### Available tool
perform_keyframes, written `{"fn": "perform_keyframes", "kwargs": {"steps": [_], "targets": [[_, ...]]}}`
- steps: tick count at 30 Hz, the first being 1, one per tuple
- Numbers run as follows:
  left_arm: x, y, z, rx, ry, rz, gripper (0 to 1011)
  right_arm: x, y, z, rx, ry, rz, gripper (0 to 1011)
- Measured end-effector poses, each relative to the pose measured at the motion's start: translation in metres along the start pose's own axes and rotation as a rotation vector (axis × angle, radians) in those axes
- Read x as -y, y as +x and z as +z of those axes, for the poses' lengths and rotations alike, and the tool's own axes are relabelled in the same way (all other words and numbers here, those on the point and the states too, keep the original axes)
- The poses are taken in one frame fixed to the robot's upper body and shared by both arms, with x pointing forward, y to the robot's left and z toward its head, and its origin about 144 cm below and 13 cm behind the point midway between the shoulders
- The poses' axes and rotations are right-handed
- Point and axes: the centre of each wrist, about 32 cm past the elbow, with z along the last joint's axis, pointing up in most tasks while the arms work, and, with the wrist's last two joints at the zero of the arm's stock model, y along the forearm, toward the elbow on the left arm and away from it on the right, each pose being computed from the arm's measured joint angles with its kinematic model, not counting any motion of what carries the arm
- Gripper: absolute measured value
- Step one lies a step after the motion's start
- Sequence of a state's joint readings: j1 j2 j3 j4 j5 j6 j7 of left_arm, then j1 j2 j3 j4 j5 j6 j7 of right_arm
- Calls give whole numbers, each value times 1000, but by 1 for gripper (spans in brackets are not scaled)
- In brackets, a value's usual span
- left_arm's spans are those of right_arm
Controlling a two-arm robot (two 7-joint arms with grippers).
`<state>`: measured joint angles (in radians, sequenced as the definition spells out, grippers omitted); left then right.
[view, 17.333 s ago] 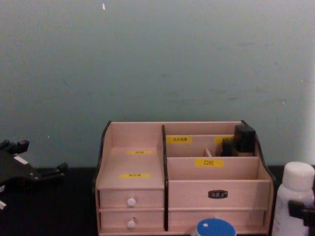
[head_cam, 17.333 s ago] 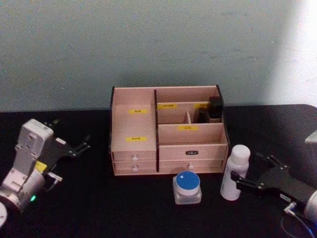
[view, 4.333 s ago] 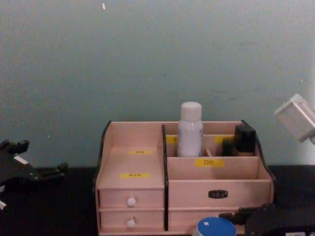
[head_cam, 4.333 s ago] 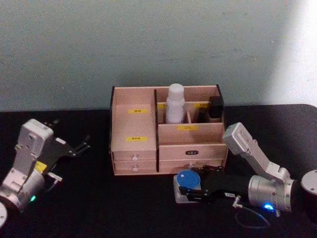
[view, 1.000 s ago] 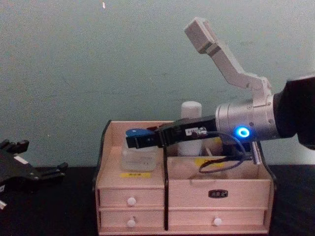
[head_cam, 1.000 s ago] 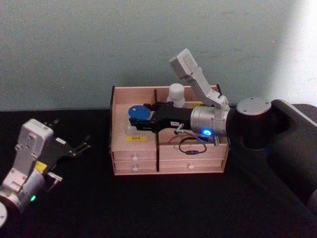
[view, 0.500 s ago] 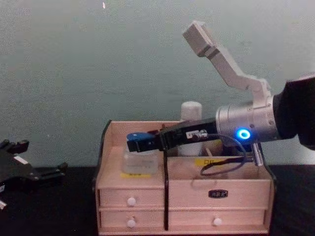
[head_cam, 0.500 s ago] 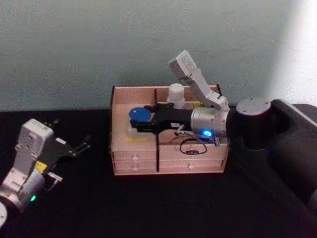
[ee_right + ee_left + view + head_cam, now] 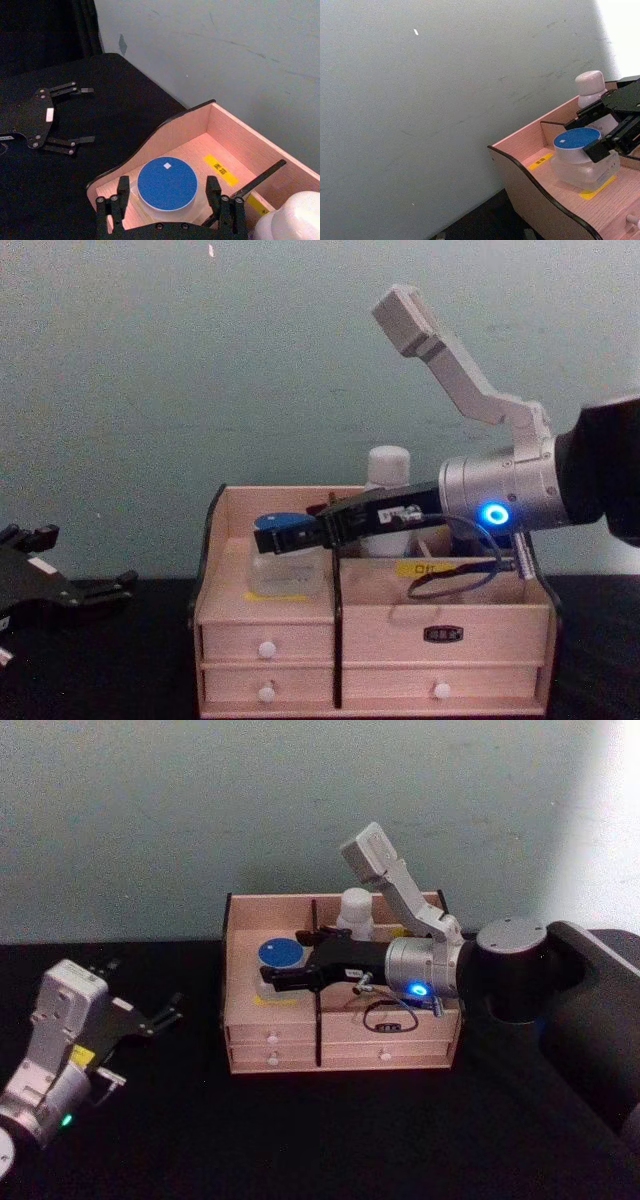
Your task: Pick up the facial cleanser and watermelon frost from the table and place them into the tiered storage box.
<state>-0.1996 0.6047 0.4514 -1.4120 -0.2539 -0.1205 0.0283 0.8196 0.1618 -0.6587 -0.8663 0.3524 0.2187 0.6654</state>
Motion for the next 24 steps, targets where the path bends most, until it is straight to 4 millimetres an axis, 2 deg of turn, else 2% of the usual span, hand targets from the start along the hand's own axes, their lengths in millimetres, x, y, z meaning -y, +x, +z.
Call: {"fn": "perform_keyframes", "kwargs": {"steps": [3, 15, 24], "targets": [[0, 0, 0, 0, 0, 0, 1001, 0, 0, 0, 0, 0, 0, 1002], [0, 0, 0, 0, 0, 0, 1002, 1, 0, 0, -4, 7, 1, 1002], [0, 0, 0, 0, 0, 0, 1002, 20, -1, 8, 2, 146, 9, 1002]]}}
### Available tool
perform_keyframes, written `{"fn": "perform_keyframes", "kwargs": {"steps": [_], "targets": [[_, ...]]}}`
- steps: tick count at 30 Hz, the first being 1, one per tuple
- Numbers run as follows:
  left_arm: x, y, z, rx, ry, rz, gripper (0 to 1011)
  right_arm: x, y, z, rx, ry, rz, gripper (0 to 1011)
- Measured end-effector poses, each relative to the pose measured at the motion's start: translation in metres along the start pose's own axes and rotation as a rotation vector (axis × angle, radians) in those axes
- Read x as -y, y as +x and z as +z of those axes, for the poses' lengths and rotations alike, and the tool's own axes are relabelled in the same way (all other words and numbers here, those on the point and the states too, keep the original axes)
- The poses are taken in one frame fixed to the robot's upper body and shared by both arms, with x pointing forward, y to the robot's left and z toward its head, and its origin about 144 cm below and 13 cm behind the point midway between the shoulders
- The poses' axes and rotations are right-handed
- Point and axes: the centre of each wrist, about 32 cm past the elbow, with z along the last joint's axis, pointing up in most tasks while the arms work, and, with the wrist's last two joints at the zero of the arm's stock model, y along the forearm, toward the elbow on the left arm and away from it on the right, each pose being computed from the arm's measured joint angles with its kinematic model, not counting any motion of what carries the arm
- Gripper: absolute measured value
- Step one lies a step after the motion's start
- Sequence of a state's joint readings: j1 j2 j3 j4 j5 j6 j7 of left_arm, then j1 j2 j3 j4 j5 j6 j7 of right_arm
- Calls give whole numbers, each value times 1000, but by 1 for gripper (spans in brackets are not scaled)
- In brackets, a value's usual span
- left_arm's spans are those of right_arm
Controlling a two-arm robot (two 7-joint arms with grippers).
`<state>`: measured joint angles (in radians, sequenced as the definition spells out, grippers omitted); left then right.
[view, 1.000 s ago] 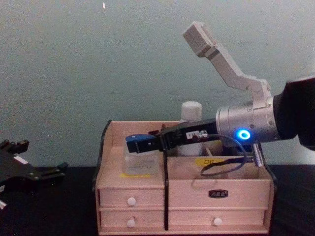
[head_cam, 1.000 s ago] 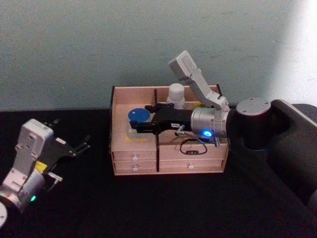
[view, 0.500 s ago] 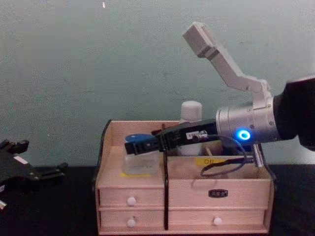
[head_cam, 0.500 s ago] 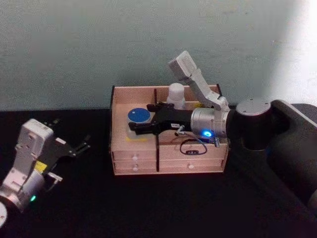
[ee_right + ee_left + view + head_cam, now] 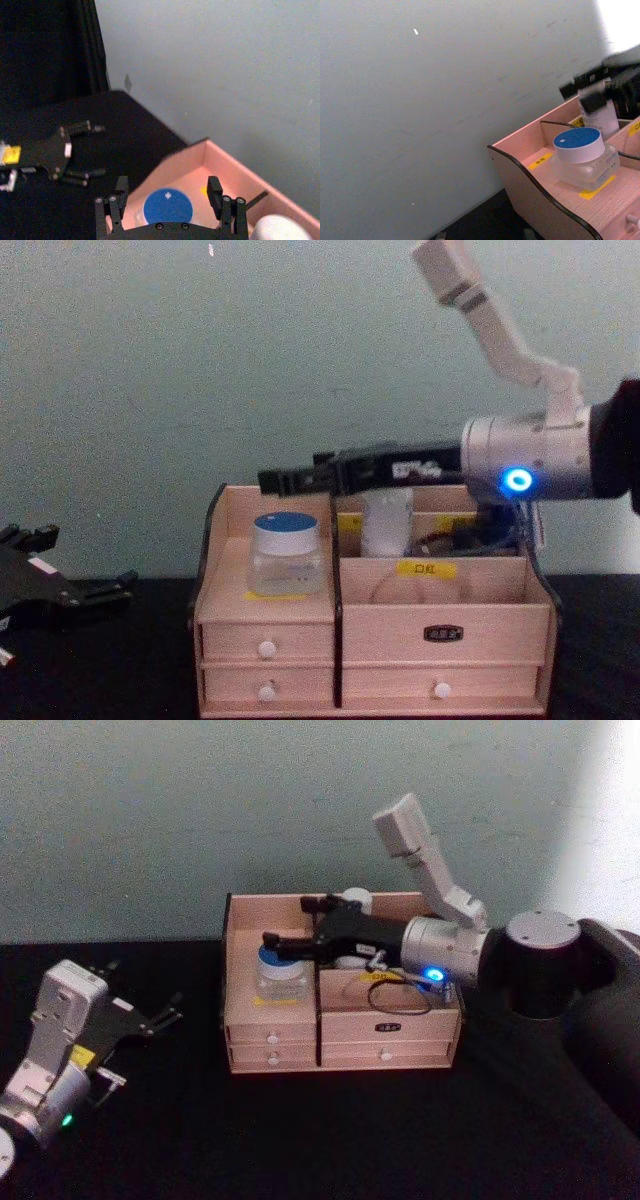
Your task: Pick up the facial cleanser and watermelon frost from the table and place them into the tiered storage box.
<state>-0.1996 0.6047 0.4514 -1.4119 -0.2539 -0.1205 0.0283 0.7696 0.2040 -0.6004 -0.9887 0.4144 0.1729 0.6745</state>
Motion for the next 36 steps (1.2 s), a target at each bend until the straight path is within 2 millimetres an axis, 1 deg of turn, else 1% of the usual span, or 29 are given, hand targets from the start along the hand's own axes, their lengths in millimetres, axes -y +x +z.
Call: {"fn": "perform_keyframes", "kwargs": {"steps": [3, 4, 5, 10, 11, 14, 18, 20, 22, 23, 26, 29, 32, 36], "targets": [[0, 0, 0, 0, 0, 0, 1002, 8, 0, 5, 4, 50, -2, 1003], [0, 0, 0, 0, 0, 0, 1001, 8, 0, 5, 4, 50, -2, 1002], [0, 0, 0, 0, 0, 0, 1001, 15, 0, 10, 9, 84, -5, 1002], [0, 0, 0, 0, 0, 0, 1001, 26, 1, 19, 18, 135, -16, 1002], [0, 0, 0, 0, 0, 0, 1001, 31, 1, 21, 23, 152, -24, 1003], [0, 0, 0, 0, 0, 0, 1001, 40, 2, 26, 35, 181, -50, 1003], [0, 0, 0, 0, 0, 0, 1001, 54, 4, 26, 47, 206, -112, 1002], [0, 0, 0, 0, 0, 0, 1001, 60, 4, 25, 49, 213, -146, 1002], [0, 0, 0, 0, 0, 0, 1001, 71, 6, 19, 41, 229, -214, 1002], [0, 0, 0, 0, 0, 0, 1001, 71, 6, 19, 41, 229, -214, 1003], [0, 0, 0, 0, 0, 0, 1001, 87, 10, 11, 20, 247, -311, 1003], [0, 0, 0, 0, 0, 0, 1001, 97, 12, 3, 1, 256, -387, 1003], [0, 0, 0, 0, 0, 0, 1001, 104, 13, -4, -13, 259, -445, 1002], [0, 0, 0, 0, 0, 0, 1001, 113, 13, -18, -19, 260, -578, 1003]]}}
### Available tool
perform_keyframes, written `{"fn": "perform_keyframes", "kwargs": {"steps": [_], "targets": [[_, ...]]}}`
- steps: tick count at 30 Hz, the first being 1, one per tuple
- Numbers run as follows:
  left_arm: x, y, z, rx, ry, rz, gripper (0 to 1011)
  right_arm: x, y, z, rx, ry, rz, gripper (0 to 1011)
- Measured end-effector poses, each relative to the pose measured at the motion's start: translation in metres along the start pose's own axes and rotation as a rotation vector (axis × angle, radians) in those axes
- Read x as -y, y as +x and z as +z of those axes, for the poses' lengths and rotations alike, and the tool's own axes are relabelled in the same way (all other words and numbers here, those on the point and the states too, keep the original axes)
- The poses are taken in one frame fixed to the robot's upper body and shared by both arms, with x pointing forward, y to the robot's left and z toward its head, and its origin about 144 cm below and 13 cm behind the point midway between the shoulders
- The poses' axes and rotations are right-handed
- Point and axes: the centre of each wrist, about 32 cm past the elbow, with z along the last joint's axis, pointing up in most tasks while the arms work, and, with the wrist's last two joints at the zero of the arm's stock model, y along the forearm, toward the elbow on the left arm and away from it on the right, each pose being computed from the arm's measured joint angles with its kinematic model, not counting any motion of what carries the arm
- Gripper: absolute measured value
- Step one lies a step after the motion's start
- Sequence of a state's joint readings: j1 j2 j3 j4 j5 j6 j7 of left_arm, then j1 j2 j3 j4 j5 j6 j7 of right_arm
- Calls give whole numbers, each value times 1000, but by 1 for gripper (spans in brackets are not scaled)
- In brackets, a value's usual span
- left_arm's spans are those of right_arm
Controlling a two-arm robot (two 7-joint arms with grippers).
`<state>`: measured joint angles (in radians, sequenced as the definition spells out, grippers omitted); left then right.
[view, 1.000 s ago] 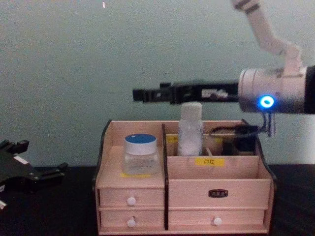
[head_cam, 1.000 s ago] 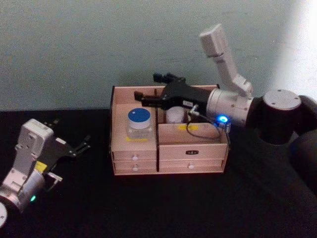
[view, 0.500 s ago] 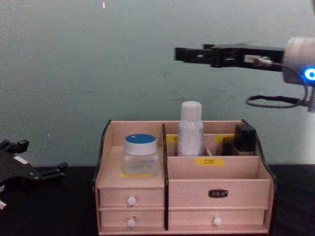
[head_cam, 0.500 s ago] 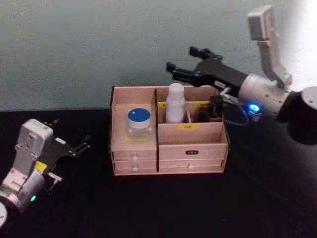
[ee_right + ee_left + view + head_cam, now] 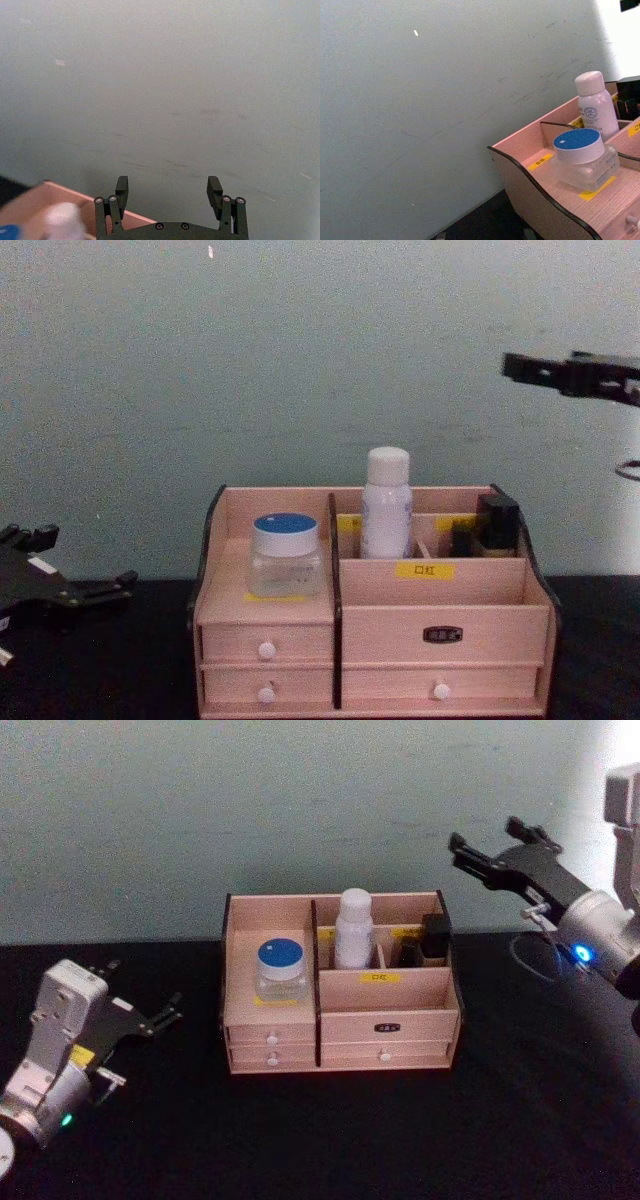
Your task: Pick up the facial cleanser and watermelon frost from the table and place them into the tiered storage box.
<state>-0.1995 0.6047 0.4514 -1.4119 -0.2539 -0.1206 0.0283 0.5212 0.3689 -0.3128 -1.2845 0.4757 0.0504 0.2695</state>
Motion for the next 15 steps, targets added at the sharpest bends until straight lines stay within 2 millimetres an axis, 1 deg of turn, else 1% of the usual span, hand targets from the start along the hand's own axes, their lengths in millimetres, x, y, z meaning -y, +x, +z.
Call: {"fn": "perform_keyframes", "kwargs": {"steps": [5, 6, 8, 9, 10, 12, 15], "targets": [[0, 0, 0, 0, 0, 0, 1001, 8, 0, -16, 7, -16, -117, 1002], [0, 0, 0, 0, 0, 0, 1001, 10, -1, -22, 10, -26, -153, 1003], [0, 0, 0, 0, 0, 0, 1001, 12, -3, -29, 11, -38, -189, 1002], [0, 0, 0, 0, 0, 0, 1001, 13, -5, -37, 9, -53, -221, 1002], [0, 0, 0, 0, 0, 0, 1001, 13, -5, -37, 9, -53, -221, 1002], [0, 0, 0, 0, 0, 0, 1001, 16, -8, -51, 6, -83, -265, 1002], [0, 0, 0, 0, 0, 0, 1001, 17, -11, -61, 4, -105, -283, 1002]]}}
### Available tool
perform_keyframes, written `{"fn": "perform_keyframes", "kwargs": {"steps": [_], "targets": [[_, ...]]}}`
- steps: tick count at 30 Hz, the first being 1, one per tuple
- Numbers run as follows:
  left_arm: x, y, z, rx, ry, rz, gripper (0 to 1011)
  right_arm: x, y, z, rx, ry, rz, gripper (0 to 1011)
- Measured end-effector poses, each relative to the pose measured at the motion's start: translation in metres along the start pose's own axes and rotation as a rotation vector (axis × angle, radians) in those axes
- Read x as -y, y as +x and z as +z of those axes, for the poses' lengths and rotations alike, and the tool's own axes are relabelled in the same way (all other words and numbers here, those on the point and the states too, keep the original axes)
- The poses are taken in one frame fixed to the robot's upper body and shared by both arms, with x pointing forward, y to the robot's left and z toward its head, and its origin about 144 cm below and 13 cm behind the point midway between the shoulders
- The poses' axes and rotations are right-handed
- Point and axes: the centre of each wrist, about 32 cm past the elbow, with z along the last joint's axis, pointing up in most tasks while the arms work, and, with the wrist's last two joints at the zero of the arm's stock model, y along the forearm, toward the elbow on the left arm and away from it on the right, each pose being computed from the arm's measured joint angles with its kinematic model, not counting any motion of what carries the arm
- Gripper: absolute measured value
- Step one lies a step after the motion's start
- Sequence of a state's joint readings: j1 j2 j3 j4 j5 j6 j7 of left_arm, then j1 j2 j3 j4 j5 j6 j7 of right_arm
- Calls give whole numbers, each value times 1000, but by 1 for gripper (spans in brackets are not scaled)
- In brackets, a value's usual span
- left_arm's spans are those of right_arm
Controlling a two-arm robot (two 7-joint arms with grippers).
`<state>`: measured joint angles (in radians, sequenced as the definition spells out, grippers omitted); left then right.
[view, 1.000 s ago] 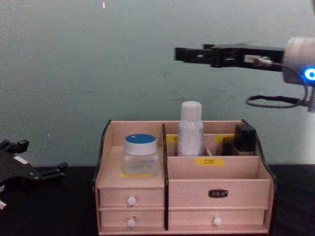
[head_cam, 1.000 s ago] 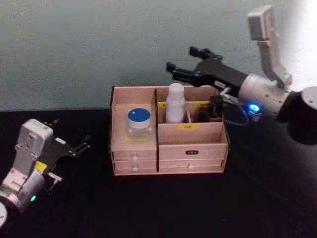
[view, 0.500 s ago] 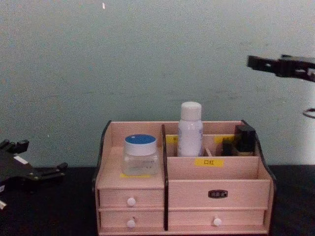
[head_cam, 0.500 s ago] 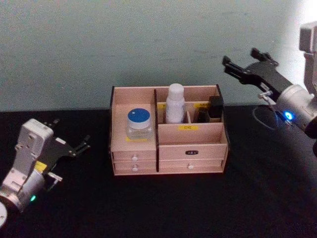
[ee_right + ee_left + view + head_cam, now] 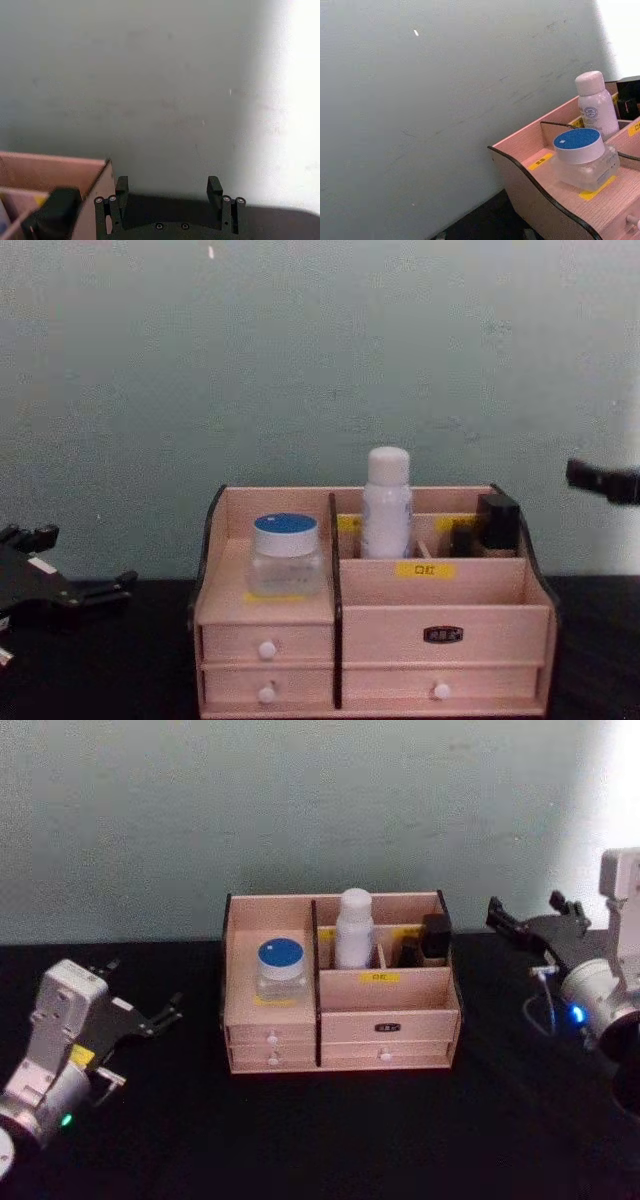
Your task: Pick up the facial cleanser and watermelon frost from the table and place them into the tiered storage box.
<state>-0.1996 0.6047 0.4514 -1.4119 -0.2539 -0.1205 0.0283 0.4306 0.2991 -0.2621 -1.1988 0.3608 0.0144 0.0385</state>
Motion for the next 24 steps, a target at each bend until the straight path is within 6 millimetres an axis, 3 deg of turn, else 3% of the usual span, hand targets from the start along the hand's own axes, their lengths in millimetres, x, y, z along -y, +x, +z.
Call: {"fn": "perform_keyframes", "kwargs": {"steps": [9, 24], "targets": [[0, 0, 0, 0, 0, 0, 1001, 1, -6, -31, 0, -92, -16, 1002], [0, 0, 0, 0, 0, 0, 1001, -2, -9, -40, 10, -137, 27, 1002]]}}
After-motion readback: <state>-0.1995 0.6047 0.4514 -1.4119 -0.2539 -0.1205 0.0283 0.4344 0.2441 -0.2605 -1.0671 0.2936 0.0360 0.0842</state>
